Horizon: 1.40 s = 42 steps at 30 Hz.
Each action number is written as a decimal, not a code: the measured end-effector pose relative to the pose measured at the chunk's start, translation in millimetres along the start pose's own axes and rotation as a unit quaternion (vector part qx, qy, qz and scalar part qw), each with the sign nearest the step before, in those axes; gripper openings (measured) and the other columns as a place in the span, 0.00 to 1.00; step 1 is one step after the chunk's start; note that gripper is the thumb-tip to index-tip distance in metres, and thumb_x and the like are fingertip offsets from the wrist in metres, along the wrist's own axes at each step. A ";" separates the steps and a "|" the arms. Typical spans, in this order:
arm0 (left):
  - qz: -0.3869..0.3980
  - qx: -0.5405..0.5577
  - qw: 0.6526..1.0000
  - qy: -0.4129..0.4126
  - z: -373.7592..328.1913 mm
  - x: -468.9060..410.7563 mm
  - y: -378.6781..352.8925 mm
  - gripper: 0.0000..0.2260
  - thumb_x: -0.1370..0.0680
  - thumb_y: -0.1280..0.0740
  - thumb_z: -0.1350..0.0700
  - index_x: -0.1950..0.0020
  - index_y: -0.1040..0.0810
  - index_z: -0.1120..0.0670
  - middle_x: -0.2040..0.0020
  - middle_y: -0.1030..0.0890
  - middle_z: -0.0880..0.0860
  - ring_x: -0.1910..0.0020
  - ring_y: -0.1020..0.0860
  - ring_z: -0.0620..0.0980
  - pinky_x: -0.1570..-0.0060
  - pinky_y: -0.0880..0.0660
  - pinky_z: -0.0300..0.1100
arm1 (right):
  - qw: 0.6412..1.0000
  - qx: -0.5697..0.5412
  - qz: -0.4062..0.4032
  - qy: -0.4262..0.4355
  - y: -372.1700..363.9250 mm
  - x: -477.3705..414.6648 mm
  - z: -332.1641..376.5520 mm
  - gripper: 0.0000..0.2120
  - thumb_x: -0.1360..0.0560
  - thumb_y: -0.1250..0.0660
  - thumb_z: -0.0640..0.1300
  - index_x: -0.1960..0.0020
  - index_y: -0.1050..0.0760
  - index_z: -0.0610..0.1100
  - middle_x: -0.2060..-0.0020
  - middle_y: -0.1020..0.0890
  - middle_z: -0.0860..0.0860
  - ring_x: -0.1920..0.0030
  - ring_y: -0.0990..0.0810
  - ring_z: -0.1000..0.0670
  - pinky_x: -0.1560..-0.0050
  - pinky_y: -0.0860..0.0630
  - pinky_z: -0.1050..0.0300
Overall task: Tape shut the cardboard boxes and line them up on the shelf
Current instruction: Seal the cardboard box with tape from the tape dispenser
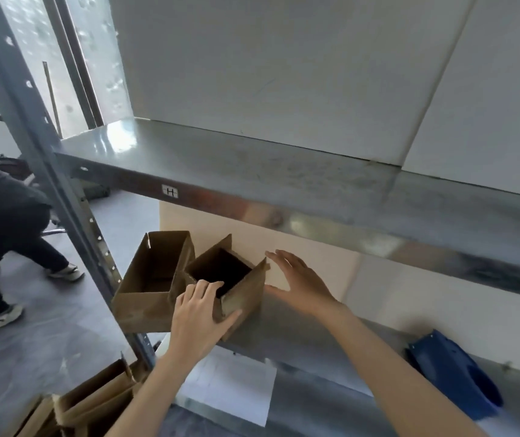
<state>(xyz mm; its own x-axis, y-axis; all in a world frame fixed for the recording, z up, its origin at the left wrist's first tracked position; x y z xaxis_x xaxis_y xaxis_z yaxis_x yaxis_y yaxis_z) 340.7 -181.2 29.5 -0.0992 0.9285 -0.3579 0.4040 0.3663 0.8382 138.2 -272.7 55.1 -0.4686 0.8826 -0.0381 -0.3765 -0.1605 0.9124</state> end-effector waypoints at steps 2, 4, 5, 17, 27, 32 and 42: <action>0.010 0.017 0.999 -0.037 4.8 -0.3 -0.1 0.24 0.29 0.26 0.40 0.41 0.19 0.54 0.43 0.19 0.52 0.44 0.22 0.55 0.40 0.26 0.51 | 1.000 -0.010 0.005 -0.012 -3.9 4.8 0.1 0.35 0.24 0.33 0.56 0.23 0.48 0.60 0.23 0.44 0.56 0.25 0.42 0.52 0.30 0.35 0.51; 0.027 0.037 0.997 -0.062 8.2 -2.2 -0.9 0.24 0.30 0.25 0.41 0.40 0.20 0.54 0.42 0.20 0.51 0.42 0.22 0.53 0.39 0.27 0.49 | 0.999 -0.029 0.012 -0.025 -9.1 12.5 0.1 0.34 0.23 0.33 0.53 0.24 0.48 0.62 0.25 0.42 0.57 0.28 0.35 0.52 0.34 0.31 0.53; 0.038 0.050 0.996 -0.071 8.8 -3.2 -1.8 0.24 0.29 0.25 0.41 0.39 0.20 0.53 0.41 0.20 0.51 0.42 0.23 0.53 0.38 0.27 0.49 | 0.999 -0.038 0.018 -0.032 -11.9 17.5 0.6 0.34 0.24 0.33 0.52 0.24 0.48 0.63 0.26 0.40 0.58 0.31 0.31 0.52 0.37 0.28 0.54; 0.144 0.139 0.960 -0.196 -26.5 -15.3 -30.9 0.28 0.27 0.28 0.40 0.31 0.28 0.49 0.29 0.31 0.47 0.32 0.29 0.48 0.32 0.31 0.45 | 0.992 -0.039 -0.053 -0.106 -8.3 88.4 -13.0 0.33 0.25 0.32 0.48 0.27 0.44 0.66 0.31 0.32 0.57 0.40 0.23 0.53 0.44 0.22 0.53; 0.164 0.248 0.931 -0.214 -69.5 -15.4 -56.1 0.33 0.28 0.25 0.45 0.27 0.35 0.49 0.28 0.40 0.47 0.47 0.22 0.47 0.45 0.23 0.37 | 0.978 -0.047 -0.118 -0.164 8.8 133.4 -37.3 0.28 0.25 0.29 0.45 0.27 0.34 0.55 0.36 0.26 0.51 0.44 0.21 0.50 0.44 0.22 0.51; 0.168 0.270 0.921 -0.225 -85.6 -11.0 -64.7 0.28 0.28 0.25 0.46 0.31 0.31 0.49 0.29 0.38 0.47 0.43 0.23 0.47 0.43 0.24 0.38 | 0.975 -0.032 -0.125 -0.183 14.2 146.9 -44.5 0.24 0.24 0.29 0.44 0.30 0.30 0.50 0.39 0.25 0.50 0.44 0.21 0.52 0.43 0.23 0.56; 0.156 0.257 0.925 -0.233 -109.5 -3.2 -78.9 0.18 0.28 0.25 0.46 0.43 0.27 0.47 0.30 0.37 0.47 0.47 0.22 0.49 0.46 0.21 0.43 | 0.973 -0.045 -0.121 -0.192 27.7 158.9 -61.8 0.21 0.25 0.30 0.54 0.34 0.27 0.54 0.39 0.26 0.55 0.45 0.22 0.55 0.45 0.23 0.56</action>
<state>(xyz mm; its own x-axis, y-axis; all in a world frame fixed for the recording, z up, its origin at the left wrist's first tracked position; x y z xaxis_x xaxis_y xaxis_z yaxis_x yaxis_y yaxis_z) 209.5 -206.4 9.6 0.4491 0.8127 -0.3713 0.7383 -0.1035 0.6665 3.9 -164.2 49.1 -0.0308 0.9966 -0.0764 -0.5161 0.0496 0.8551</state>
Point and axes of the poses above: each hand's wrist, its own x-axis away from the middle knuckle, its own y-axis out of the back of the hand, z = x × y, the point moved 5 cm from there along -x, towards the middle knuckle
